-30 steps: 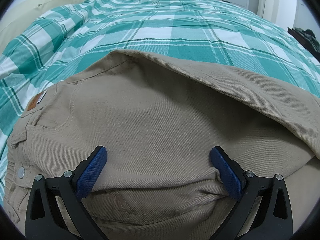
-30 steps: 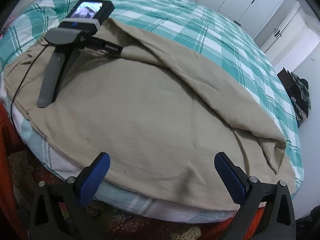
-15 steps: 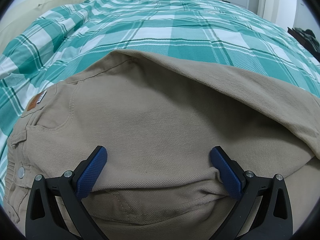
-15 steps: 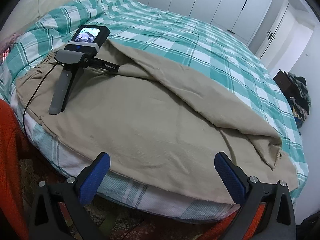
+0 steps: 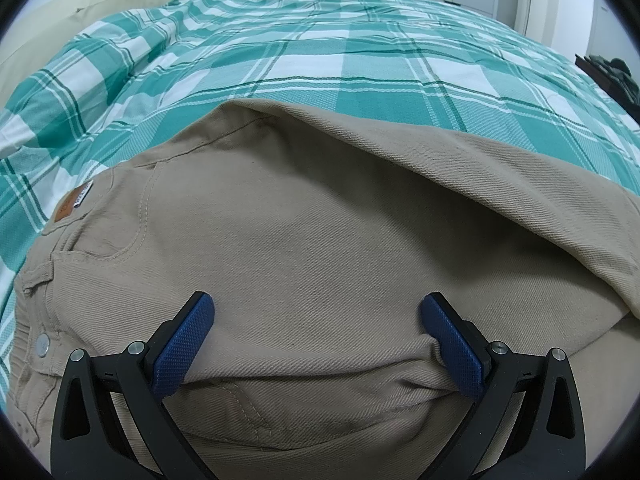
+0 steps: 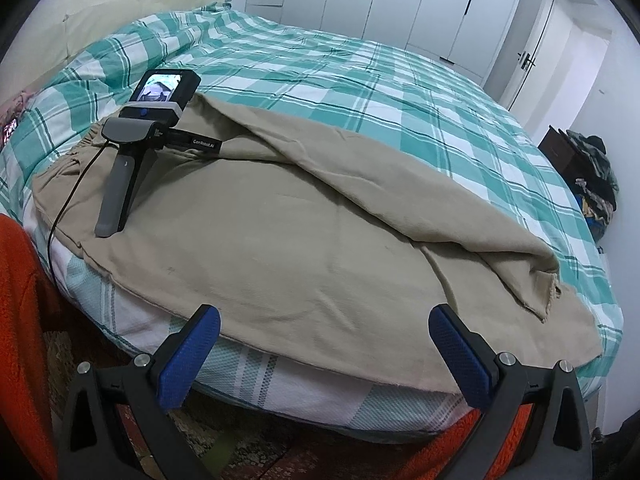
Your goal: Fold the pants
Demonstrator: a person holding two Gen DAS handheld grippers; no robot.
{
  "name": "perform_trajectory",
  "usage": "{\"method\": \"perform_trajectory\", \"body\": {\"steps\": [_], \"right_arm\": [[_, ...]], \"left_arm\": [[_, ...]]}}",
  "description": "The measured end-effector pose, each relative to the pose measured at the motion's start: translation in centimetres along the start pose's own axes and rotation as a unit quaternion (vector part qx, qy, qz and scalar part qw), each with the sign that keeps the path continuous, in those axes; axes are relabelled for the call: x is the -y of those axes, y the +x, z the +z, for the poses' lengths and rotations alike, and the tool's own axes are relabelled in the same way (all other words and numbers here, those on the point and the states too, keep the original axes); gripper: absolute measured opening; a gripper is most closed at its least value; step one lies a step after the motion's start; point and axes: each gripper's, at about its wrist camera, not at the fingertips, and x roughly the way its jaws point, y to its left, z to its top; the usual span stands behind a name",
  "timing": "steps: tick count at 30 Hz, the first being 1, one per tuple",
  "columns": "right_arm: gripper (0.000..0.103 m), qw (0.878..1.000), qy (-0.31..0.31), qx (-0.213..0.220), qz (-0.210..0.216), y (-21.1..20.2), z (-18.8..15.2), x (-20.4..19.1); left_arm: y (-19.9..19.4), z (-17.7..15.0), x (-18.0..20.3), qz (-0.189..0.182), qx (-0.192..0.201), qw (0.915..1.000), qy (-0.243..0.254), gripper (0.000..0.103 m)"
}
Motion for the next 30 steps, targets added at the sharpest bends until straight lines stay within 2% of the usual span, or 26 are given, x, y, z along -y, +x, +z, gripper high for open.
{"method": "perform_trajectory", "body": {"steps": [30], "right_arm": [[0.102,1.0,0.011,-0.008,0.002,0.78,-0.34,0.33]], "left_arm": [[-0.01,0.0,0.0,0.0,0.0,1.0,0.0,0.103]]}}
